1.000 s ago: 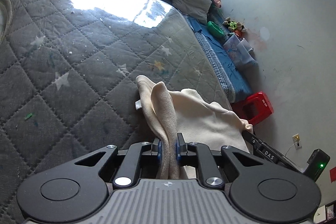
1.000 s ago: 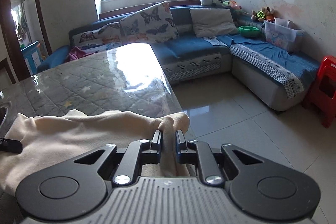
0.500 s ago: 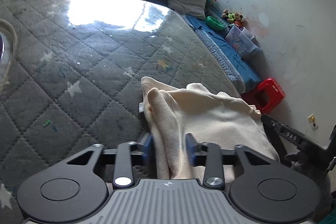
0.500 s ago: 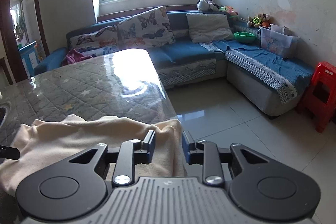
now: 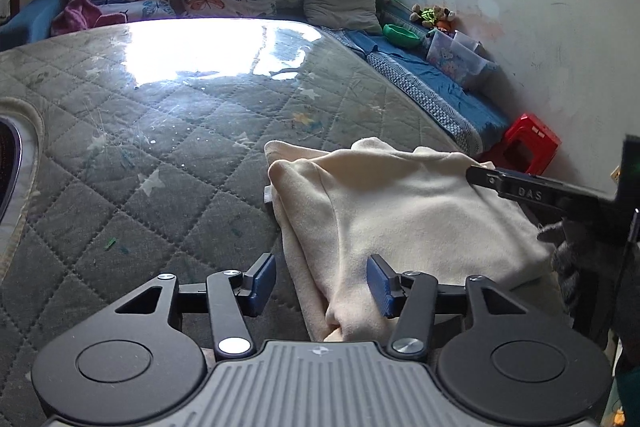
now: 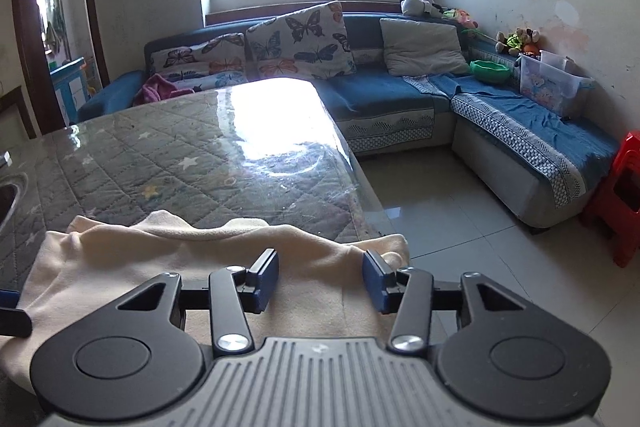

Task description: Fold clothes

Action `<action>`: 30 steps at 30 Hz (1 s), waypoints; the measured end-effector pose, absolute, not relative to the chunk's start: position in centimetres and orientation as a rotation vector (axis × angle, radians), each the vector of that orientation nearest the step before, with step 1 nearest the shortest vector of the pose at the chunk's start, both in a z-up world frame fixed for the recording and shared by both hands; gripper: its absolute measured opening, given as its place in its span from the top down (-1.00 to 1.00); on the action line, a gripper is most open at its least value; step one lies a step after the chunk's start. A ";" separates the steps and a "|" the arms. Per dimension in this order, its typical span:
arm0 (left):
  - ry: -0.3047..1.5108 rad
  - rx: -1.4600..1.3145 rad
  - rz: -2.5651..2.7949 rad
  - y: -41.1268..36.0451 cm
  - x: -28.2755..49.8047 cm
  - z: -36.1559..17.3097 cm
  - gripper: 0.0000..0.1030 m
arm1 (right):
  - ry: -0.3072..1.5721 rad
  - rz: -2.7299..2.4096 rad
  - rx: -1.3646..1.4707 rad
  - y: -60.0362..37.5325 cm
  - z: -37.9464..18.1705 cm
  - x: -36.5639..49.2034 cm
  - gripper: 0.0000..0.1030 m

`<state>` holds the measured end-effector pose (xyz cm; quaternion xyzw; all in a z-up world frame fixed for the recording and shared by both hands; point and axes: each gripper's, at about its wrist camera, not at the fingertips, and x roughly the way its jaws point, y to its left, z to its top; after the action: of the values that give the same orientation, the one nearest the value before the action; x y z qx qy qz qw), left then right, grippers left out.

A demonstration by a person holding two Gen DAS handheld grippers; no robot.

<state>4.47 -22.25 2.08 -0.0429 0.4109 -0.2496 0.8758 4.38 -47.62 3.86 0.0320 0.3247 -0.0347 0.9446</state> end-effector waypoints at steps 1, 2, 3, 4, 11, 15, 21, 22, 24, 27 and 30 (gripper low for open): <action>0.856 -0.082 -0.522 -22.3 4.4 2.0 -0.08 | 0.665 -0.072 0.058 -47.5 3.8 4.5 0.07; 0.854 -0.076 -0.524 -22.4 4.3 2.0 -0.09 | 0.667 -0.072 0.051 -47.5 3.7 4.7 0.04; 0.853 -0.072 -0.526 -22.5 4.3 2.0 -0.10 | 0.670 -0.073 0.044 -47.4 3.6 4.8 0.01; 0.851 -0.068 -0.529 -22.5 4.2 2.0 -0.10 | 0.673 -0.074 0.037 -47.3 3.5 5.0 0.01; 0.824 -0.040 -0.534 -22.6 3.6 2.5 -0.22 | 0.644 -0.074 0.006 -46.6 4.4 3.6 -0.31; 0.807 -0.017 -0.533 -22.8 3.1 2.6 -0.25 | 0.619 -0.063 -0.006 -45.9 5.0 1.7 -0.55; 0.780 0.026 -0.544 -23.3 2.2 2.6 -0.30 | 0.580 -0.024 0.001 -44.4 5.4 -1.9 -0.58; 0.778 0.031 -0.546 -23.4 2.1 2.6 -0.30 | 0.573 -0.019 0.003 -44.1 5.4 -2.5 -0.58; 0.772 0.041 -0.549 -23.5 1.9 2.5 -0.31 | 0.565 -0.023 0.002 -43.8 5.2 -3.4 -0.58; 0.766 0.060 -0.545 -23.7 1.7 2.3 -0.37 | 0.554 -0.030 0.000 -43.2 4.9 -4.7 -0.58; 0.768 0.070 -0.541 -23.8 1.6 1.9 -0.39 | 0.549 -0.043 -0.009 -42.7 4.5 -5.7 -0.58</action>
<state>1.59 -23.83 1.92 0.0338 0.3700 -0.2606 0.8911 -5.66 -42.70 4.47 -0.0042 0.2708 -0.0213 0.9624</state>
